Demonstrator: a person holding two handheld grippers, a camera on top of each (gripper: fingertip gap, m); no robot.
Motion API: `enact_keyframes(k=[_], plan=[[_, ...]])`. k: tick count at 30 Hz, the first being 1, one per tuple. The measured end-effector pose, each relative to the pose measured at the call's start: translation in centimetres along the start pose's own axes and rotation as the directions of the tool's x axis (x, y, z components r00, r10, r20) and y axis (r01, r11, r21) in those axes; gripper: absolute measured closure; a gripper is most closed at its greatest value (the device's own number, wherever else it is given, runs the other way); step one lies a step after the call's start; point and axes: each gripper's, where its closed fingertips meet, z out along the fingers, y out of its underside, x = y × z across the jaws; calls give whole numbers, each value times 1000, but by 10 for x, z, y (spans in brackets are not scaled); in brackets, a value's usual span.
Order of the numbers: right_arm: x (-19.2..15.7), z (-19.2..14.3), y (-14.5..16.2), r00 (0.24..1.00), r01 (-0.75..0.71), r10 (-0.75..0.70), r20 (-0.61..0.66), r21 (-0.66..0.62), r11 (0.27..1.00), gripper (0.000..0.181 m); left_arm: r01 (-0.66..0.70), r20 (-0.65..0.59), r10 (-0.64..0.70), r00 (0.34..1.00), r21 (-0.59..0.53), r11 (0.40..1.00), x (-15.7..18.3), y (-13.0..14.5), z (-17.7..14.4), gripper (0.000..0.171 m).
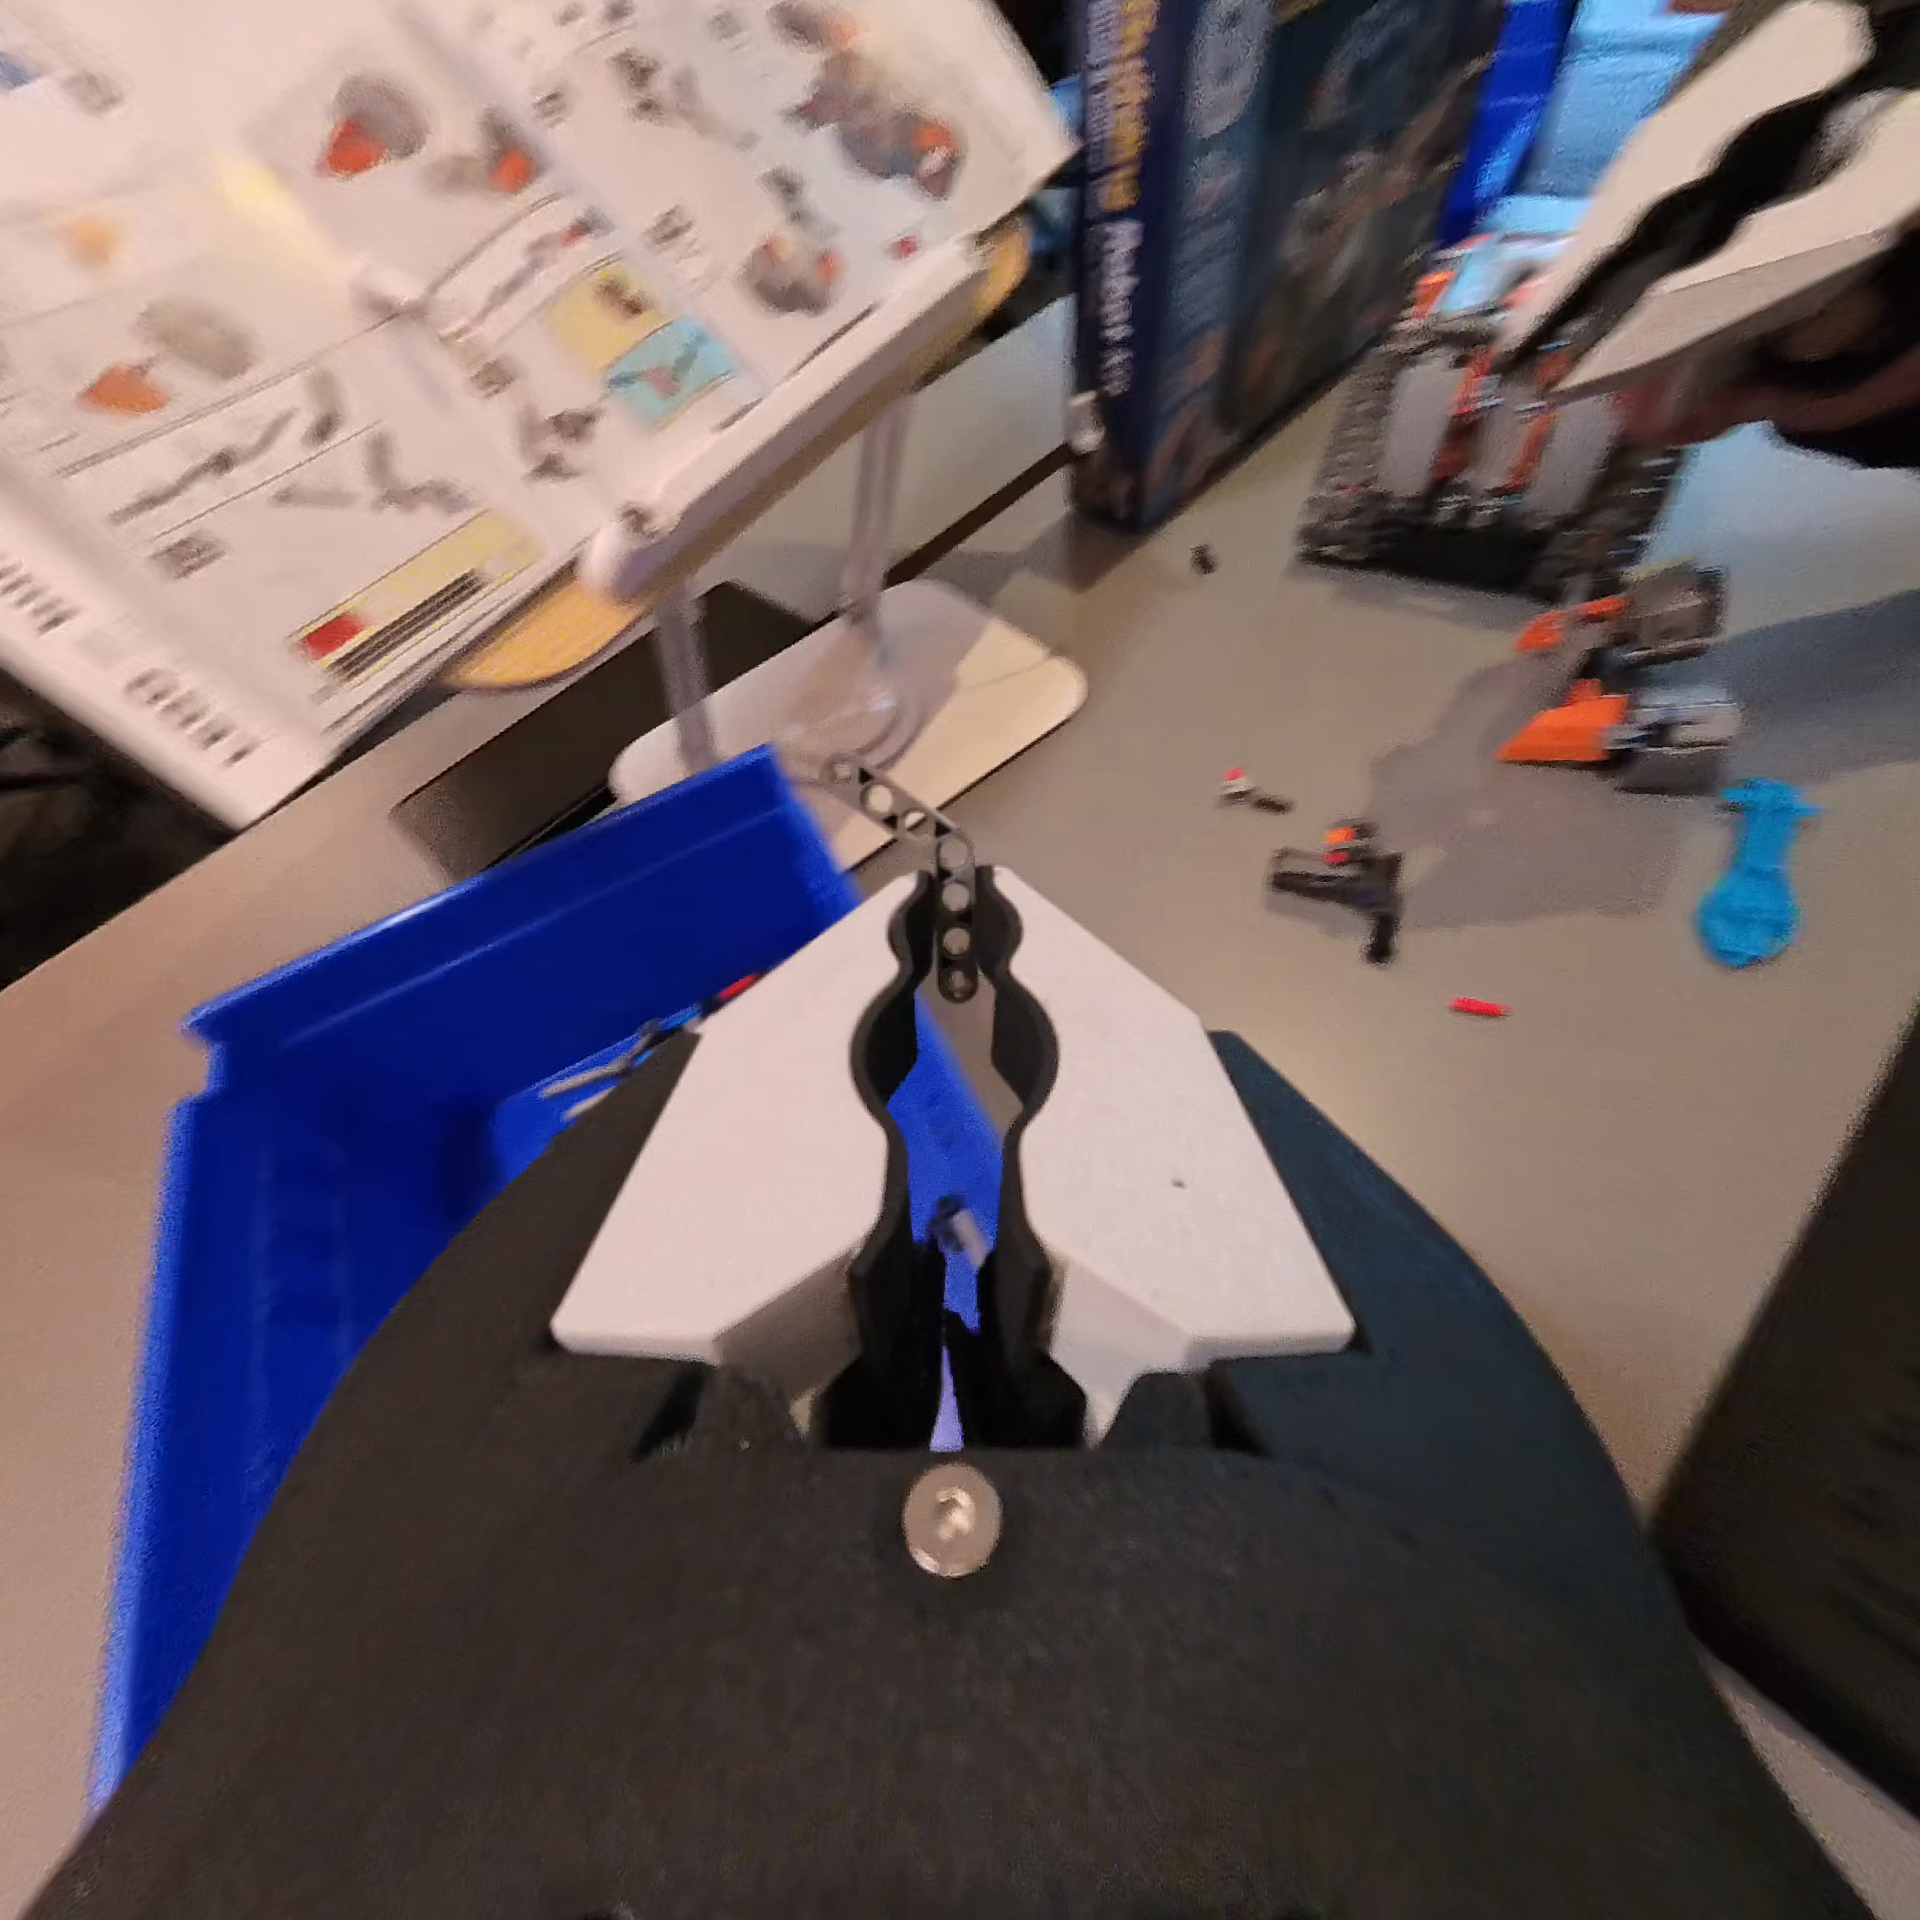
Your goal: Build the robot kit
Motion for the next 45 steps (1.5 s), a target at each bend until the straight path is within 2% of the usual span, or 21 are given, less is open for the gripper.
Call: enact_keyframes(k=[6,10,16,20,23,30,38,40,45], plan=[[-20,-2,-20,986,167,-166,-24,41,985,157,-32,-245,69,967,150,988,94,-57,26,165],[-21,-6,-26,968,245,-242,-63,37,969,145,63,-381,37,924,246,967,142,-88,49,166],[-15,-7,-24,933,337,-335,-130,-3,941,126,267,-590,-53,805,282,921,180,-110,74,166],[-12,-6,-18,922,363,-363,-134,-30,931,124,390,-667,-122,735,269,881,182,-107,84,165],[-17,-3,-13,928,360,-361,-86,-27,932,125,481,-723,-174,669,242,843,178,-102,86,165],[-10,2,-5,947,301,-304,-102,-52,952,125,504,-698,-172,695,302,809,171,-101,88,165],[-12,3,0,956,279,-283,-83,-54,959,158,572,-744,-205,636,276,773,174,-99,92,165],[-10,3,-2,956,273,-276,-101,-47,961,146,577,-734,-209,647,292,762,171,-100,92,166],[-7,1,-6,953,277,-278,-119,-31,961,124,607,-750,-225,622,280,744,167,-100,91,166]])
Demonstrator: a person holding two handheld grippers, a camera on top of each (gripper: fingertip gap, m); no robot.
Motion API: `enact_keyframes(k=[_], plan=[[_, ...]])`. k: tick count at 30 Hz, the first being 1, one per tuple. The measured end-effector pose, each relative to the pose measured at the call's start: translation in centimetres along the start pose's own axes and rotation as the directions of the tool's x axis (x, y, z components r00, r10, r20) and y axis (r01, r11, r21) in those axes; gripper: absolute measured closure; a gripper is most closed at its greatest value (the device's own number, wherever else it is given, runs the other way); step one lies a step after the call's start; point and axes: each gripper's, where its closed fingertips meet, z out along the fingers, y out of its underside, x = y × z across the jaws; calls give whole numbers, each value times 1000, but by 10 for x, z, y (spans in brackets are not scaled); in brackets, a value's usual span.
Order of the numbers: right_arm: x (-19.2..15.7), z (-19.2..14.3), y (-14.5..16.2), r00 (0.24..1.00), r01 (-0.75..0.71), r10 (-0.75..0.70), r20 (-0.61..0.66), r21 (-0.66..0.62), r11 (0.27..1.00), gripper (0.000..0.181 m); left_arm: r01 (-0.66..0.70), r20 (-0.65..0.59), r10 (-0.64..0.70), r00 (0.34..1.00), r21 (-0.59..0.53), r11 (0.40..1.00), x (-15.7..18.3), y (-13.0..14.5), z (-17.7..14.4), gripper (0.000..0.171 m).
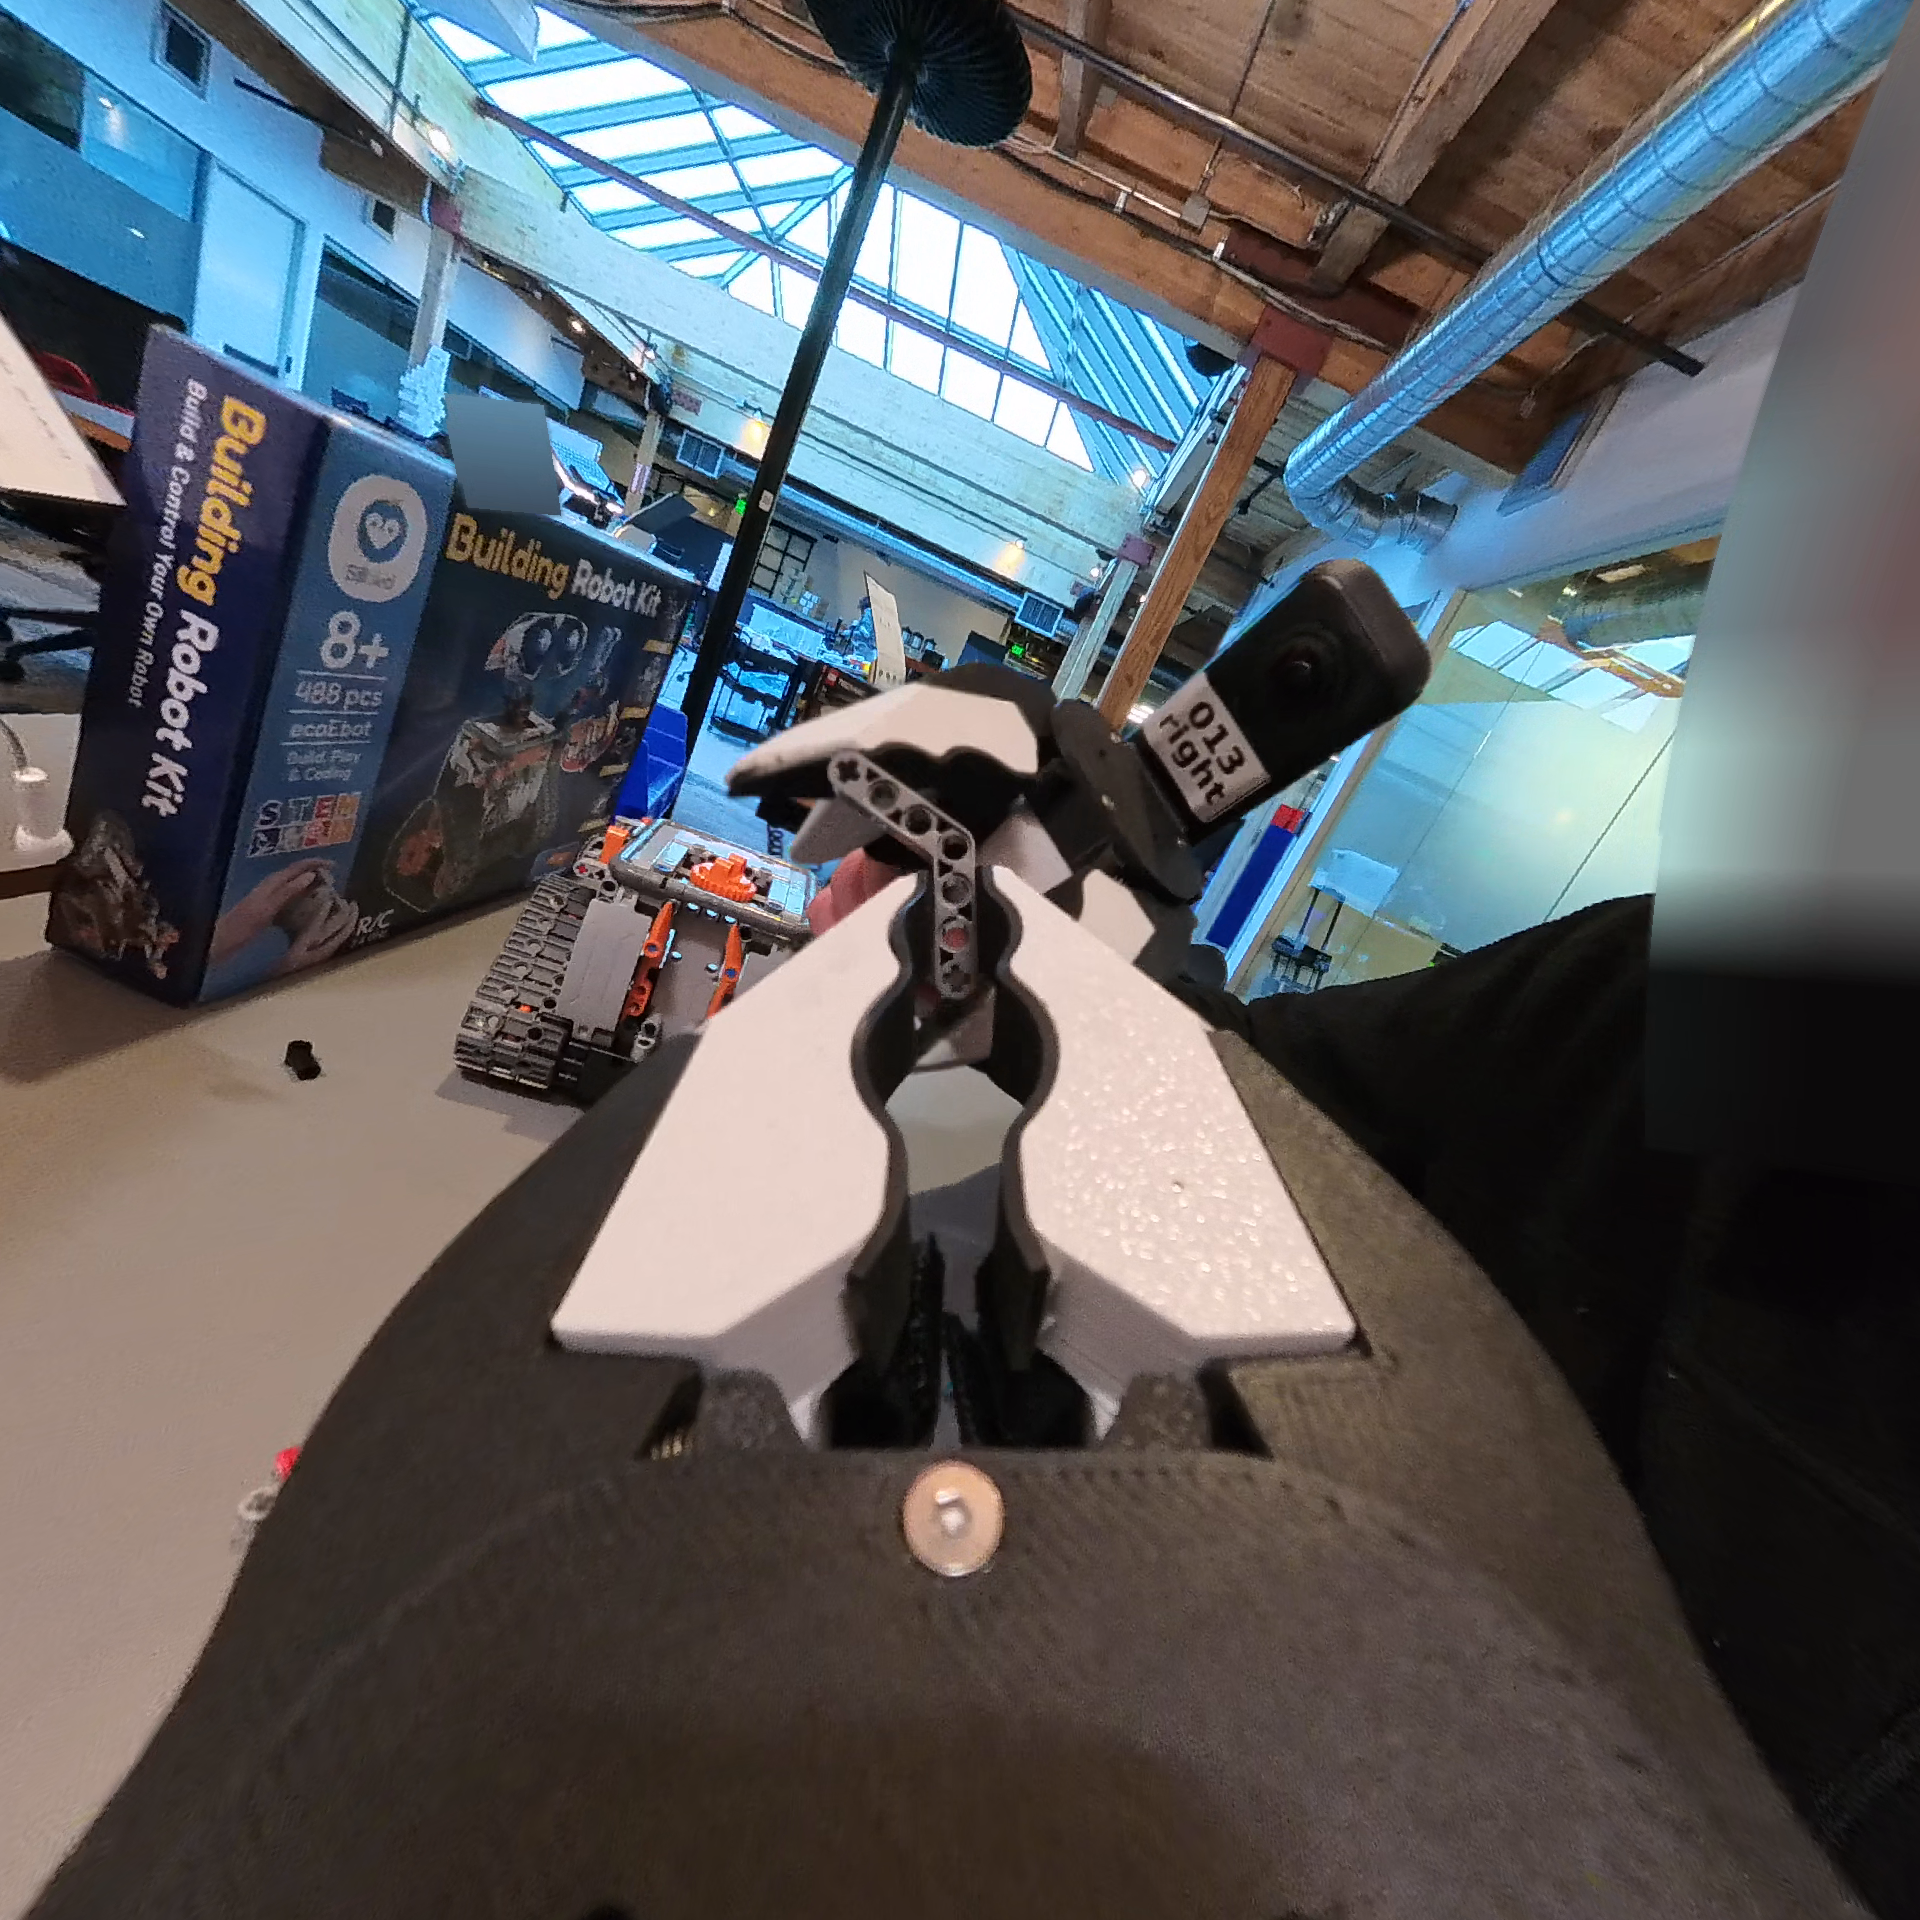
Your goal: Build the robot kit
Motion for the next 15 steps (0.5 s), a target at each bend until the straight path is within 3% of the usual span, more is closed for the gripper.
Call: enact_keyframes(k=[13,15], plan=[[-5,2,5,1000,2,-1,27,-25,1000,127,33,-25,-33,999,-22,999,1,7,3,165],[-2,1,9,1000,-8,9,26,-33,999,127,14,10,-13,1000,-52,999,-3,8,0,153]])
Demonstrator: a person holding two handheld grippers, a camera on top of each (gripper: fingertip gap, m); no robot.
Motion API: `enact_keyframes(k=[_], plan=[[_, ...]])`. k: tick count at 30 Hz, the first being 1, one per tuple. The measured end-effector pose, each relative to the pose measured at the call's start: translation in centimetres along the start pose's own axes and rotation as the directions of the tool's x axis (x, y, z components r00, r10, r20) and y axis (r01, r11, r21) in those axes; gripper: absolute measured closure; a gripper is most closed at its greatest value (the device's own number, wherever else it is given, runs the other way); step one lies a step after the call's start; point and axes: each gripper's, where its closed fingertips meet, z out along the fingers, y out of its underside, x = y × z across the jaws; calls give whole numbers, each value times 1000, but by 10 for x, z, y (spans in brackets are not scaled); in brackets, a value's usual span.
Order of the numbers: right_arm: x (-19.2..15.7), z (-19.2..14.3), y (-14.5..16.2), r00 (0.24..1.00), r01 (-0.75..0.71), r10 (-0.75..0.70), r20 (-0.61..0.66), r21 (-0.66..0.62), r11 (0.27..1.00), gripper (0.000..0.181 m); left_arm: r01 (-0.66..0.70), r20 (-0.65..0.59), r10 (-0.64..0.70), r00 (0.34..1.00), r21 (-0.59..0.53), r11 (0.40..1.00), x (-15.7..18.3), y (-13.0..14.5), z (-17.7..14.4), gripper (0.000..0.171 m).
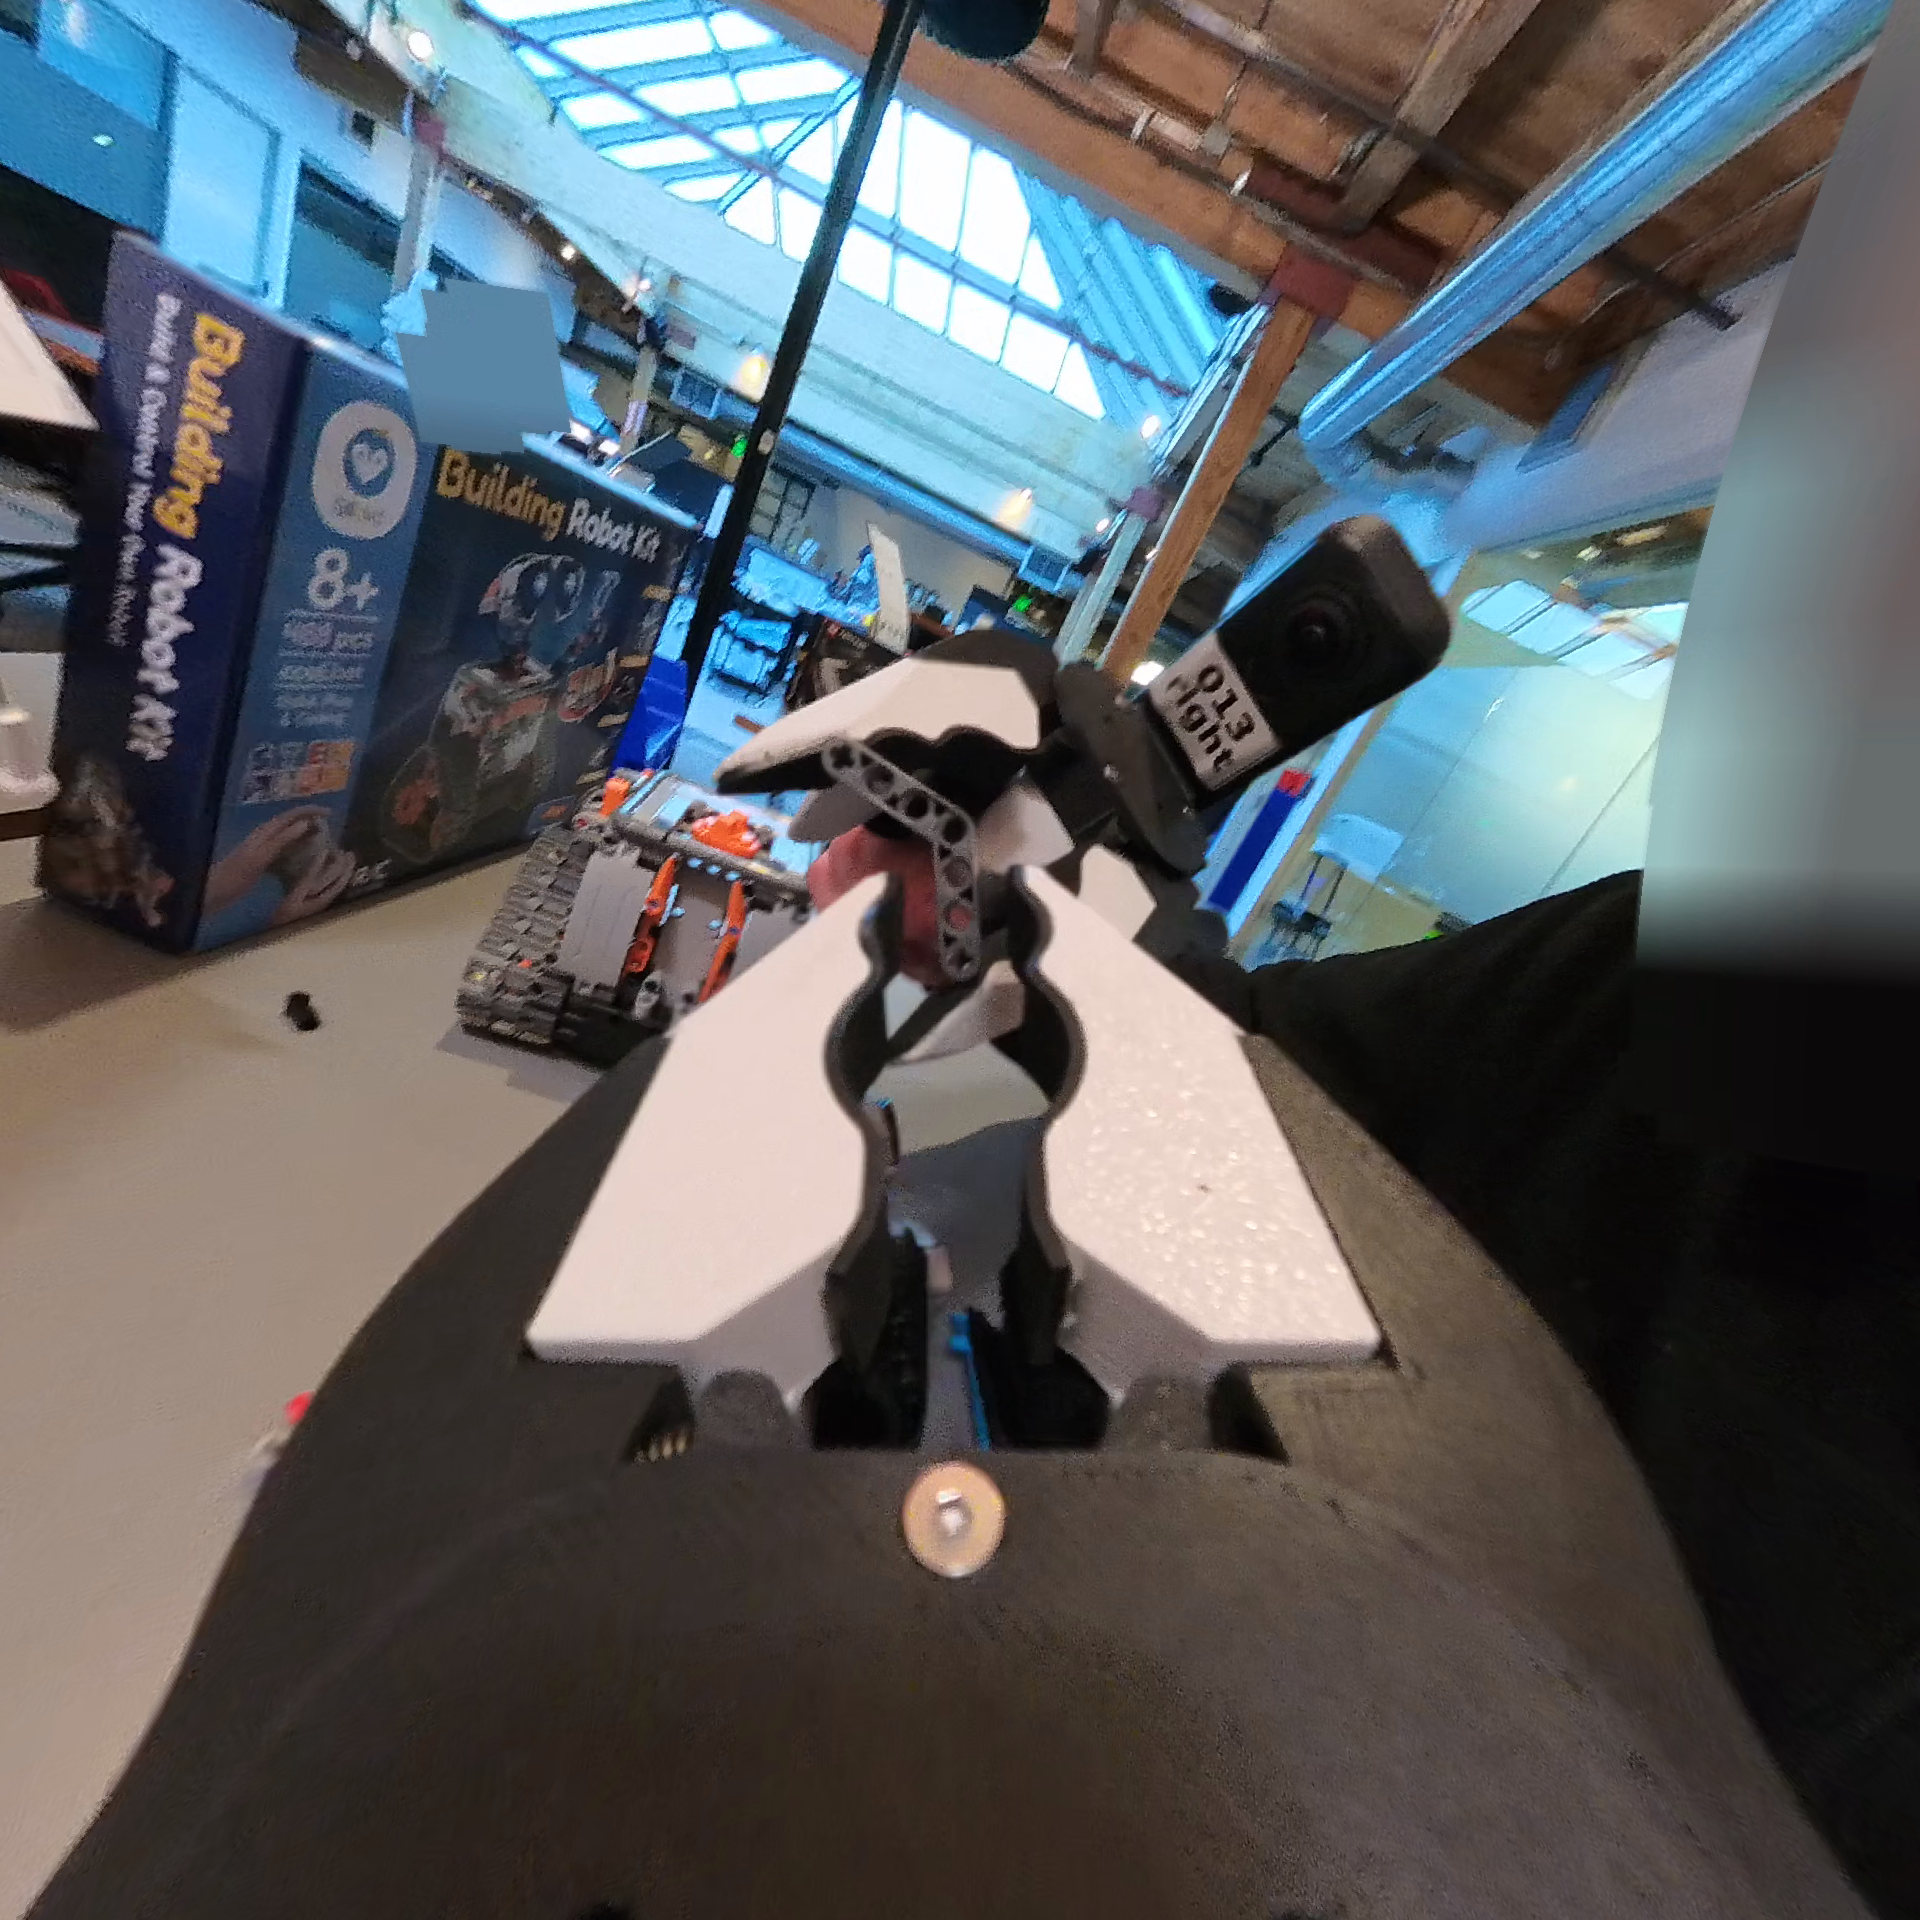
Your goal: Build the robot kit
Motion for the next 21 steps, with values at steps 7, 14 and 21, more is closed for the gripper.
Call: enact_keyframes(k=[7,14,21], plan=[[3,2,22,998,-29,33,57,-68,997,126,-158,243,270,932,-399,903,-37,37,-41,116],[-21,11,45,985,13,14,174,-153,988,126,-63,278,440,854,-785,617,-82,118,-69,103],[-30,13,53,975,10,30,222,-178,984,126,1,277,407,870,-828,561,-95,148,-73,125]])
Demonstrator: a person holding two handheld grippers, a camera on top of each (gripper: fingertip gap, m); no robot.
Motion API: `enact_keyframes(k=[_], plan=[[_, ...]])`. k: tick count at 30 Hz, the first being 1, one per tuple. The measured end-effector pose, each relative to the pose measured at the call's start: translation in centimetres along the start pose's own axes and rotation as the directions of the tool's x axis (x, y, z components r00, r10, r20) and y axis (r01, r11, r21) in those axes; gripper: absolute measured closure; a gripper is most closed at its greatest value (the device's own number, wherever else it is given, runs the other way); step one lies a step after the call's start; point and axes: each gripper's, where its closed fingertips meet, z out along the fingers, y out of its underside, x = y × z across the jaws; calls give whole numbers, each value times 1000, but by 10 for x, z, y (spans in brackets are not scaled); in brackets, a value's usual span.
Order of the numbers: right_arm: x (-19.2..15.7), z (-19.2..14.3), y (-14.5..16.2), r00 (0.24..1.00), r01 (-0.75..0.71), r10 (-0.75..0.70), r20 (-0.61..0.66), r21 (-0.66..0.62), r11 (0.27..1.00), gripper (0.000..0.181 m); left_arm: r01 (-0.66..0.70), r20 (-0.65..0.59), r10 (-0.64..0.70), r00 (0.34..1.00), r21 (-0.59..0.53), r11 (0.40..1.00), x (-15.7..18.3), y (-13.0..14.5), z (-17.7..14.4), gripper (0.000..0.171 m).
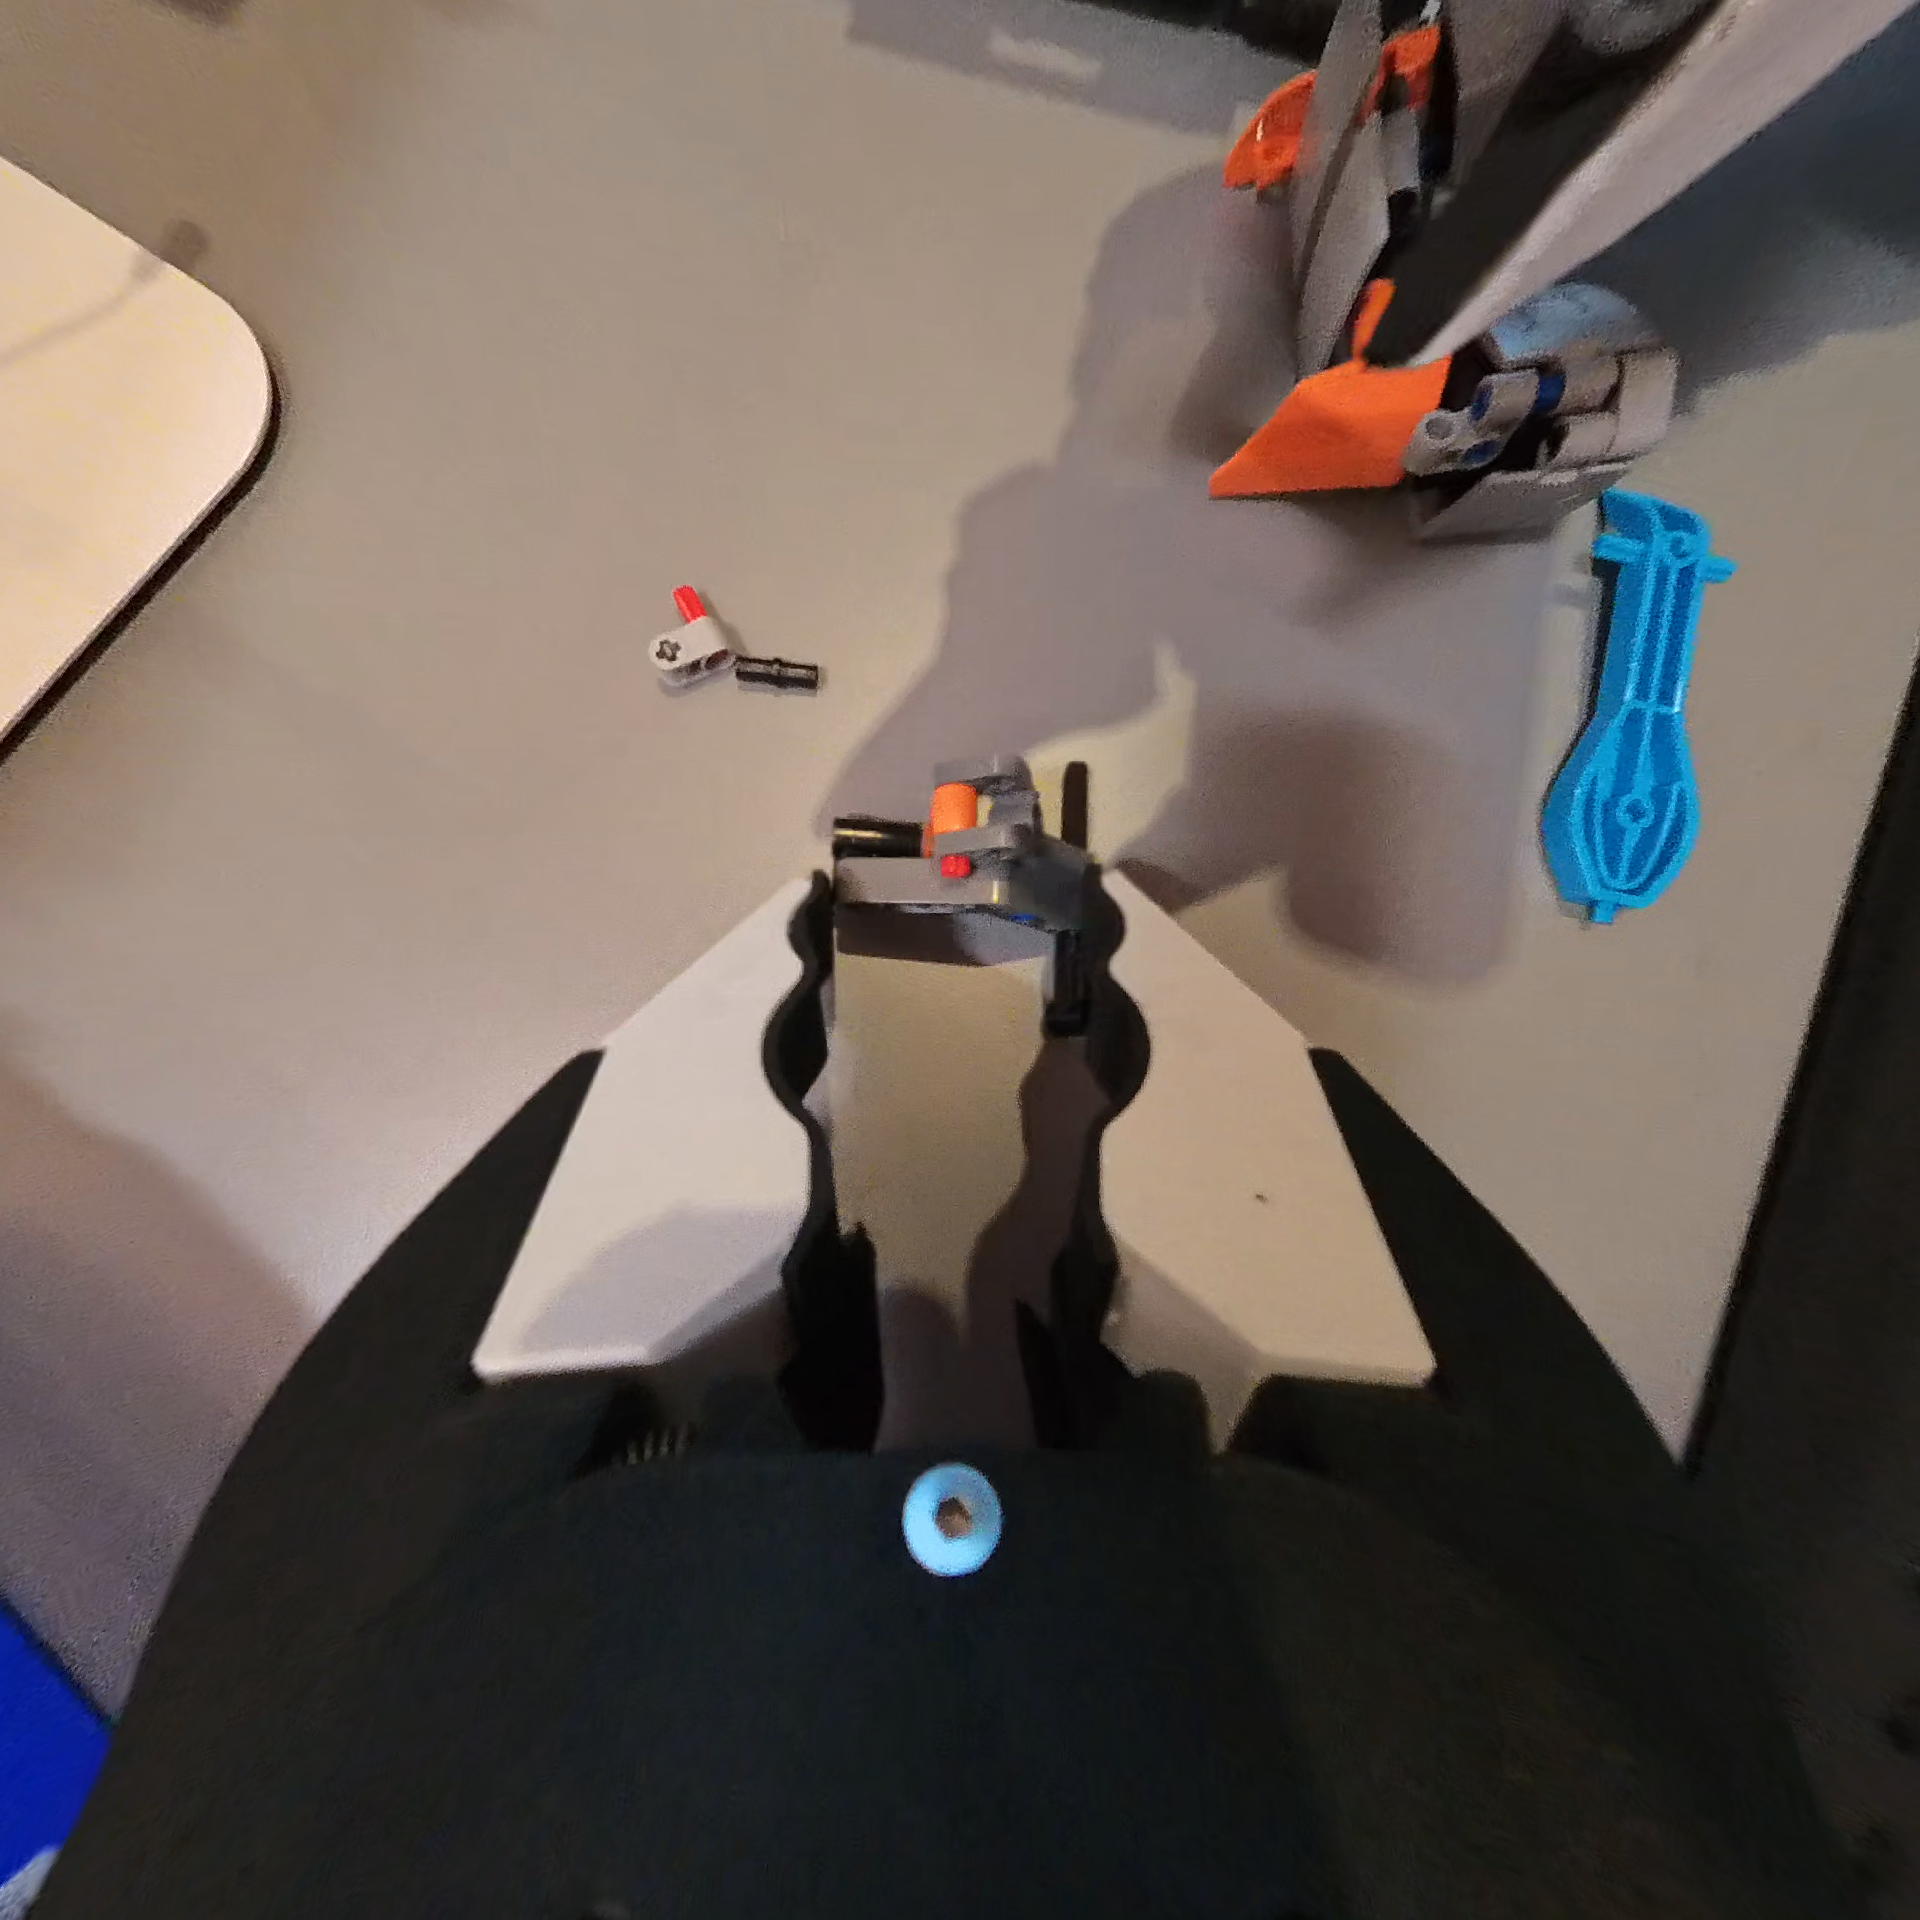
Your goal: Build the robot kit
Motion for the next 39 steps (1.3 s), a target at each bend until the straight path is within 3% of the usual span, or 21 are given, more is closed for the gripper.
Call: enact_keyframes(k=[5,12,18,39], plan=[[-2,-1,2,1000,-4,4,21,-8,1000,127,12,-46,-10,999,46,999,2,-3,-3,131],[-12,-1,2,997,4,-4,73,-8,1000,126,44,-119,-10,993,283,958,5,-31,-40,133],[-23,1,-2,993,24,-26,119,20,1000,126,-120,-45,155,987,437,891,21,-48,-67,134],[-38,6,7,981,72,-65,182,-30,997,126,-160,-73,220,973,475,865,39,-56,-76,136]])
